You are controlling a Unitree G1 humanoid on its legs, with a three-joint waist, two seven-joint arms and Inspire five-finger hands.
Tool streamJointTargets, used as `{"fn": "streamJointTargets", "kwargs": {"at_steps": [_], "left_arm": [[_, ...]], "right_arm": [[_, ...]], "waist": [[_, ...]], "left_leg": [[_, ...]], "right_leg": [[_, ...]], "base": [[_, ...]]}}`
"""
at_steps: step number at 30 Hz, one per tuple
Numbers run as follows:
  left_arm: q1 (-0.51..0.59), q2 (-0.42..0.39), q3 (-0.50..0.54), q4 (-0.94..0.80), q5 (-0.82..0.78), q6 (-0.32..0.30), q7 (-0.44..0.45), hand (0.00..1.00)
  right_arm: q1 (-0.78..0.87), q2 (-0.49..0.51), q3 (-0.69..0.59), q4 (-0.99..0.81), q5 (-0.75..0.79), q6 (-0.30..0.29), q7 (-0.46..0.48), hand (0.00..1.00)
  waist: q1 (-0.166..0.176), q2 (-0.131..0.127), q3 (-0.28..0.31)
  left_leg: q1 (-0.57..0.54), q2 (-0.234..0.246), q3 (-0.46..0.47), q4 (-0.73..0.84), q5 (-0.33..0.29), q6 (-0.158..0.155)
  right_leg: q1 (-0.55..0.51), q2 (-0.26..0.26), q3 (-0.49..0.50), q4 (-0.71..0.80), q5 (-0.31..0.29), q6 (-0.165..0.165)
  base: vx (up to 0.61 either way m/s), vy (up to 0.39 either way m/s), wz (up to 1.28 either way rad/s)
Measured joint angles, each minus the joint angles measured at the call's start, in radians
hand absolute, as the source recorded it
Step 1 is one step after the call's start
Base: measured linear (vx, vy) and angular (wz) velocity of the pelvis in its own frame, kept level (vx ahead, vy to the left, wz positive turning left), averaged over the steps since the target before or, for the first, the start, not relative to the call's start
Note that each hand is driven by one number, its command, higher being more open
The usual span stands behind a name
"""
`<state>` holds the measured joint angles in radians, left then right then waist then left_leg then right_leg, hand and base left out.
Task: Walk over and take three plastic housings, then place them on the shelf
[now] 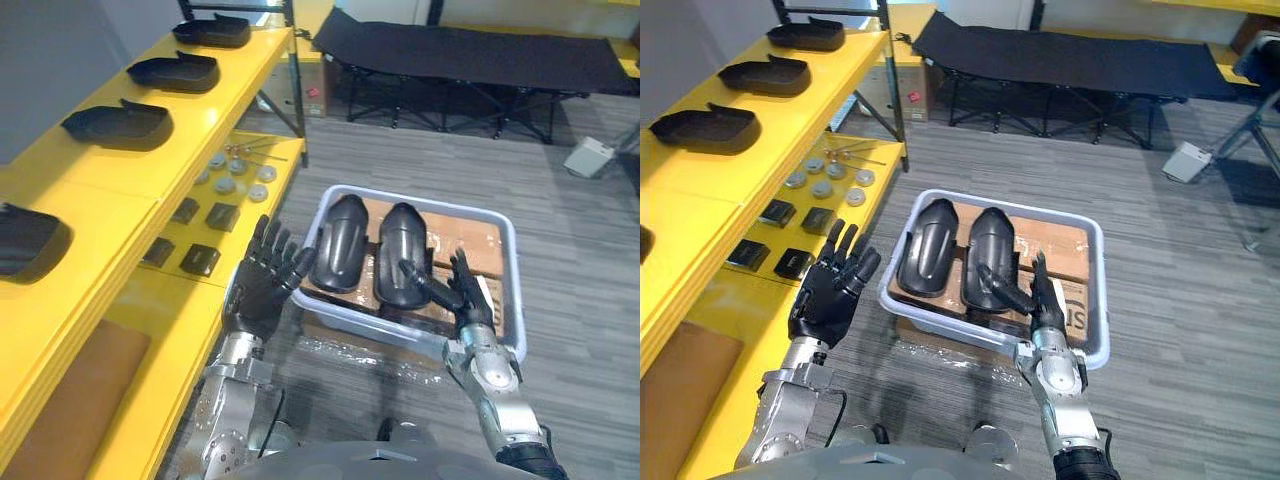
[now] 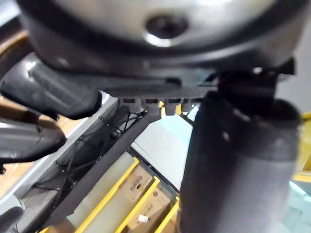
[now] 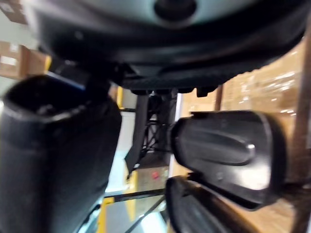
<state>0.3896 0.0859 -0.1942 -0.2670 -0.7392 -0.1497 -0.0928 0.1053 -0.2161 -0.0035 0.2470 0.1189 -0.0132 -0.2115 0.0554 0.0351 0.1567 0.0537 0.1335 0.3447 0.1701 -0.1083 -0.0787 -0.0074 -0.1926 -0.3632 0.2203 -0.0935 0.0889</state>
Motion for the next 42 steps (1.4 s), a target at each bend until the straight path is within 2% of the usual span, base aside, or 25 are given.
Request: {"fn": "streamJointTargets", "kwargs": {"at_steps": [3, 7, 10, 14, 18, 21, 26, 27, 30, 33, 34, 37, 38, 42], "left_arm": [[-0.002, 0.012, 0.023, 0.000, 0.000, 0.004, -0.001, 1.00], [-0.037, 0.023, 0.024, 0.000, -0.001, 0.003, -0.015, 1.00], [-0.047, 0.043, 0.024, 0.000, -0.001, -0.002, -0.031, 1.00], [-0.047, 0.052, 0.021, 0.000, -0.001, -0.024, -0.033, 1.00], [-0.072, 0.062, 0.003, 0.004, -0.006, -0.052, -0.033, 1.00], [-0.118, 0.069, -0.020, 0.026, -0.006, -0.072, -0.036, 1.00], [-0.165, 0.069, -0.057, 0.120, -0.032, -0.073, -0.036, 1.00], [-0.167, 0.068, -0.073, 0.136, -0.046, -0.073, -0.032, 1.00], [-0.181, 0.067, -0.088, 0.166, -0.054, -0.073, -0.025, 1.00], [-0.205, 0.066, -0.108, 0.185, -0.088, -0.081, -0.018, 1.00], [-0.206, 0.065, -0.111, 0.193, -0.089, -0.090, -0.017, 1.00], [-0.213, 0.065, -0.113, 0.222, -0.093, -0.092, -0.012, 1.00], [-0.234, 0.064, -0.124, 0.252, -0.093, -0.092, -0.007, 1.00], [-0.236, 0.062, -0.123, 0.276, -0.123, -0.100, -0.003, 1.00]], "right_arm": [[-0.126, -0.028, -0.046, 0.147, -0.039, 0.021, -0.077, 1.00], [-0.363, -0.143, -0.109, 0.263, -0.076, 0.023, -0.216, 1.00], [-0.475, -0.217, -0.129, 0.307, -0.113, 0.021, -0.300, 1.00], [-0.545, -0.284, -0.129, 0.363, -0.111, 0.016, -0.348, 1.00], [-0.617, -0.319, -0.119, 0.483, -0.101, 0.014, -0.356, 1.00], [-0.700, -0.386, -0.064, 0.620, -0.061, 0.016, -0.334, 1.00], [-0.837, -0.478, 0.000, 0.802, -0.014, 0.033, -0.282, 1.00], [-0.891, -0.511, 0.016, 0.864, -0.014, 0.052, -0.263, 1.00], [-0.947, -0.542, 0.028, 0.932, -0.014, 0.063, -0.234, 1.00], [-1.004, -0.597, 0.062, 0.994, -0.014, 0.074, -0.191, 1.00], [-1.032, -0.613, 0.078, 1.008, -0.015, 0.088, -0.178, 0.00], [-1.059, -0.631, 0.110, 1.025, -0.028, 0.109, -0.168, 0.00], [-1.064, -0.666, 0.134, 1.039, -0.036, 0.123, -0.167, 0.00], [-1.072, -0.752, 0.181, 1.039, -0.093, 0.163, -0.158, 0.00]], "waist": [[0.008, -0.005, 0.014], [0.038, -0.007, 0.107], [0.059, -0.011, 0.177], [0.073, -0.007, 0.237], [0.082, -0.001, 0.269], [0.086, 0.018, 0.287], [0.105, 0.049, 0.318], [0.109, 0.057, 0.323], [0.116, 0.075, 0.336], [0.137, 0.094, 0.343], [0.140, 0.100, 0.345], [0.151, 0.106, 0.346], [0.160, 0.116, 0.351], [0.168, 0.127, 0.355]], "left_leg": [[-0.049, -0.015, -0.036, 0.007, 0.002, 0.012], [-0.172, -0.015, -0.080, 0.076, 0.002, 0.031], [-0.225, -0.018, -0.099, 0.113, 0.006, 0.040], [-0.272, -0.019, -0.121, 0.157, 0.001, 0.048], [-0.301, -0.020, -0.134, 0.180, 0.001, 0.050], [-0.358, -0.019, -0.149, 0.215, -0.001, 0.055], [-0.432, -0.017, -0.163, 0.263, -0.002, 0.061], [-0.465, -0.017, -0.166, 0.278, 0.000, 0.065], [-0.481, -0.017, -0.176, 0.297, 0.001, 0.066], [-0.529, -0.019, -0.188, 0.315, 0.002, 0.070], [-0.553, -0.021, -0.190, 0.318, 0.006, 0.072], [-0.585, -0.019, -0.199, 0.333, 0.009, 0.071], [-0.593, -0.021, -0.208, 0.338, 0.010, 0.071], [-0.620, -0.021, -0.229, 0.349, 0.008, 0.068]], "right_leg": [[-0.011, -0.007, -0.029, -0.036, 0.034, 0.002], [-0.063, -0.008, -0.063, -0.074, 0.089, -0.005], [-0.088, -0.014, -0.079, -0.078, 0.108, -0.007], [-0.110, -0.025, -0.096, -0.053, 0.106, -0.009], [-0.137, -0.031, -0.099, -0.023, 0.102, -0.014], [-0.189, -0.041, -0.101, 0.014, 0.097, -0.020], [-0.265, -0.056, -0.101, 0.080, 0.083, -0.032], [-0.299, -0.063, -0.101, 0.101, 0.079, -0.037], [-0.314, -0.069, -0.105, 0.123, 0.071, -0.039], [-0.359, -0.079, -0.111, 0.155, 0.060, -0.046], [-0.386, -0.085, -0.114, 0.169, 0.058, -0.050], [-0.414, -0.088, -0.120, 0.187, 0.054, -0.056], [-0.417, -0.092, -0.129, 0.198, 0.046, -0.059], [-0.429, -0.096, -0.150, 0.215, 0.032, -0.069]], "base": [[-0.08, 0.045, 0.27], [-0.14, 0.029, 0.24], [-0.12, 0.043, 0.19], [-0.05, 0.024, 0.14], [-0.05, 0.001, 0.07], [-0.07, 0.007, 0.05], [-0.09, 0.005, 0.03], [-0.11, 0.003, 0.04], [-0.08, 0.006, 0.08], [-0.09, 0.002, 0.07], [-0.06, -0.004, 0.06], [-0.03, -0.009, 0.08], [-0.03, -0.012, 0.13], [-0.02, -0.012, 0.16]]}}
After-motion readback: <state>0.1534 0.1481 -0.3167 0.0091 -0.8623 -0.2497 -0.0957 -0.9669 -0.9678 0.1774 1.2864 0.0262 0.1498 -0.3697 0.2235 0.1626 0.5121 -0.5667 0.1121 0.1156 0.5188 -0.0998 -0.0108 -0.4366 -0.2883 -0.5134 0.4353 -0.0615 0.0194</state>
